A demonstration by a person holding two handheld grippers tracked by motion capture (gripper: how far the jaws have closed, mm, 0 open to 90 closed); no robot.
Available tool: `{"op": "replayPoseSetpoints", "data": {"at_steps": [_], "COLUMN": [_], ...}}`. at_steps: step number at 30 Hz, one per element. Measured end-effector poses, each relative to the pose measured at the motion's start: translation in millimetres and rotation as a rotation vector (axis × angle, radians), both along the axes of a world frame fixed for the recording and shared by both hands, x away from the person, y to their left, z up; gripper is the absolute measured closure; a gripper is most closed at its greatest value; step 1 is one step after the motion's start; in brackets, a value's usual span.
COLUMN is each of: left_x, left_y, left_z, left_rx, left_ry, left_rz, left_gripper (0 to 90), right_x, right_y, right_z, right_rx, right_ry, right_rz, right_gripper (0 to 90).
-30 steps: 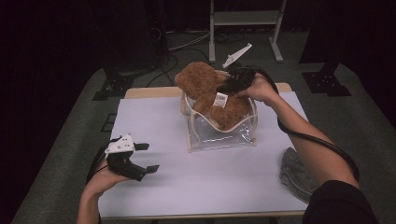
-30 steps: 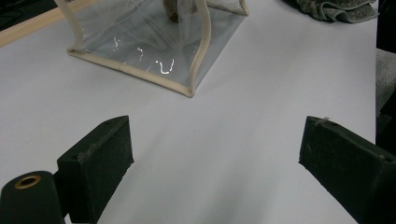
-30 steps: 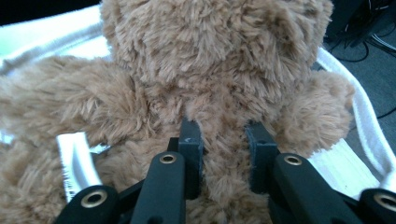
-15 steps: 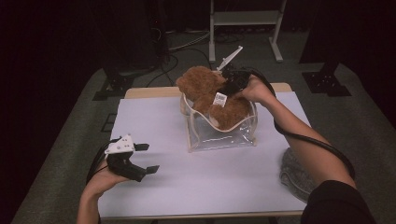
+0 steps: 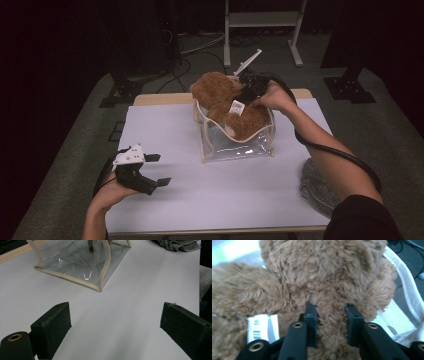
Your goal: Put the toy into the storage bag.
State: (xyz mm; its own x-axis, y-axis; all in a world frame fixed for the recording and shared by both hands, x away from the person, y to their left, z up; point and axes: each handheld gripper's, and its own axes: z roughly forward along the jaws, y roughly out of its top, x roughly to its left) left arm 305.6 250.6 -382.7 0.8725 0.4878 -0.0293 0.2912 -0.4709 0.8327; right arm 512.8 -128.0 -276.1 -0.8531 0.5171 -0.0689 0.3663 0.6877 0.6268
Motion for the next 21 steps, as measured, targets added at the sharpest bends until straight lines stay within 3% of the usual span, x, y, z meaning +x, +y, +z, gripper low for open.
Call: {"op": "replayPoseSetpoints", "data": {"at_steps": [4, 6, 10, 15, 17, 21], "left_x": [0.4, 0.3, -0.3, -0.7, -0.5, -1.0], "left_y": [-0.8, -1.1, -1.3, -0.7, -1.5, -2.2], "left_z": [0.0, 0.4, 1.0, 1.6, 1.8, 2.4], "left_rx": [0.004, 0.006, 0.005, 0.001, 0.004, 0.006], "left_ry": [-0.001, -0.002, -0.005, -0.009, -0.008, -0.009], "left_rz": [-0.004, -0.006, -0.008, -0.008, -0.010, -0.013], "left_gripper": [8.5, 8.5, 8.5, 8.5, 8.5, 8.5], "right_x": [0.1, 0.1, -2.0, -5.8, -12.0, -19.5], "right_y": [-2.6, -4.3, -6.5, -9.7, -7.0, -4.8], "right_z": [5.8, 10.8, 14.8, 21.6, 23.1, 26.8], "right_rx": [0.027, 0.064, 0.078, 0.127, 0.105, 0.126], "right_ry": [0.016, 0.028, 0.025, 0.040, 0.033, 0.039], "right_rz": [-0.011, -0.019, -0.036, -0.046, -0.012, 0.026], "right_gripper": [56.9, 52.1, 48.7, 49.3, 49.0, 52.4]}}
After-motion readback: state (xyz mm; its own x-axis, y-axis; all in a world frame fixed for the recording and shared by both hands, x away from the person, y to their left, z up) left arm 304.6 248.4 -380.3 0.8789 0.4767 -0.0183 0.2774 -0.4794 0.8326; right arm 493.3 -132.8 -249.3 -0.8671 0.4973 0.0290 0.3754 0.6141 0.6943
